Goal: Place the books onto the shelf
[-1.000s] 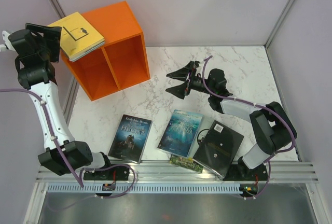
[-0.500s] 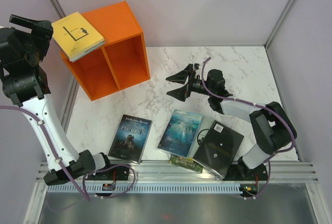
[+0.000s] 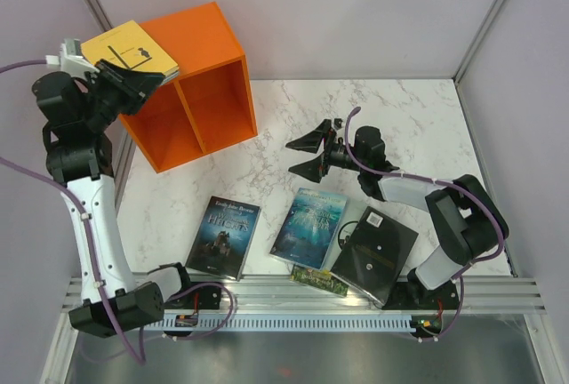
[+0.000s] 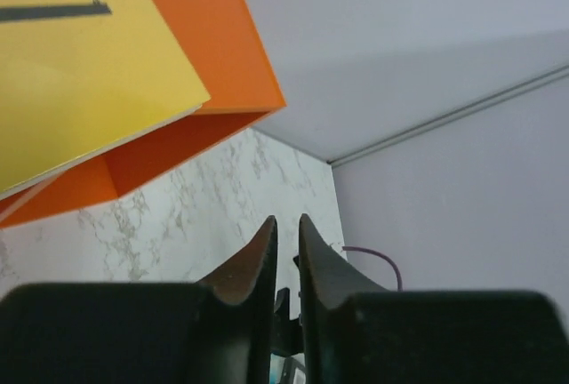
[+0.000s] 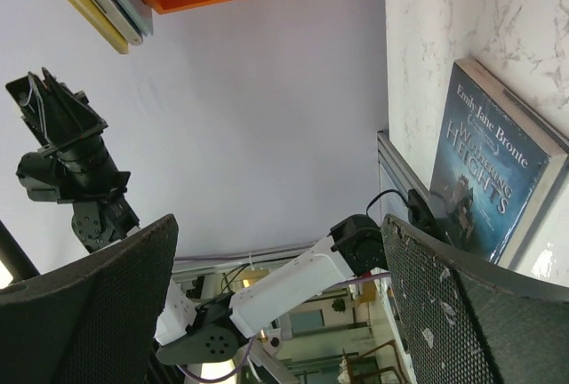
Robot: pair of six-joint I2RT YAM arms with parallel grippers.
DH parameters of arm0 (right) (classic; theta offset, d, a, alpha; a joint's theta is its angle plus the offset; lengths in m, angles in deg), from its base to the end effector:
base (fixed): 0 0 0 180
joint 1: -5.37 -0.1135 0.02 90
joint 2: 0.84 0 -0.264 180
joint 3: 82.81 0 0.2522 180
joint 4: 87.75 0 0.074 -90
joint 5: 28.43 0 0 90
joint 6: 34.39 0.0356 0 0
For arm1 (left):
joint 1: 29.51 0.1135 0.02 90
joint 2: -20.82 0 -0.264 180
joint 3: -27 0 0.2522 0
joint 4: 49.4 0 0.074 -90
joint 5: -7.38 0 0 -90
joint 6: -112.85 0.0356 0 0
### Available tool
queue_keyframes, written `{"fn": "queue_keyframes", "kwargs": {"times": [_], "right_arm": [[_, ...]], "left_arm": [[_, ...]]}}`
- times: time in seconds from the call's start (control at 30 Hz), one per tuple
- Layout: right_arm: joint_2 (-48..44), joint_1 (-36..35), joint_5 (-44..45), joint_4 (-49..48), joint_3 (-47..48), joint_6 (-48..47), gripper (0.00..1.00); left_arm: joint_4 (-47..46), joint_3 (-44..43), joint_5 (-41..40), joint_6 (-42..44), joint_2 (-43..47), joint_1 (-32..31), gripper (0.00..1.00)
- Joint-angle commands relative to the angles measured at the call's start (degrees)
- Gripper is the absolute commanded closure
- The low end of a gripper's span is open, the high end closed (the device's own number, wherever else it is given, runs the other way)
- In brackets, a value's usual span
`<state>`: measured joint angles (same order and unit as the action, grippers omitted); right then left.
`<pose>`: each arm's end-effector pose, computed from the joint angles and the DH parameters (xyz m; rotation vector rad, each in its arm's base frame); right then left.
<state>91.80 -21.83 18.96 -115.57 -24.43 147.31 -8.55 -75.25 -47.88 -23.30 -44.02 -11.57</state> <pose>0.2915 0.1769 0.2240 0.4958 2.1410 2.0082 0.2071 0.0457 0.4995 -0.4559 1.6294 -0.8648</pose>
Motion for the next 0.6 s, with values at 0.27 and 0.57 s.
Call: {"fn": "queue_keyframes", "kwargs": {"times": [0.27, 0.57], "right_arm": [[-0.6, 0.0, 0.2, -4.4, -2.4, -0.2, 0.02], [0.3, 0.1, -1.1, -4.3, -1.2, -0.1, 0.02]], "left_arm": [[16.3, -0.8, -9.4, 12.9, -5.2, -3.9, 0.98], [23.4, -2.3, -29.4, 15.4, -4.7, -3.9, 0.98]]}}
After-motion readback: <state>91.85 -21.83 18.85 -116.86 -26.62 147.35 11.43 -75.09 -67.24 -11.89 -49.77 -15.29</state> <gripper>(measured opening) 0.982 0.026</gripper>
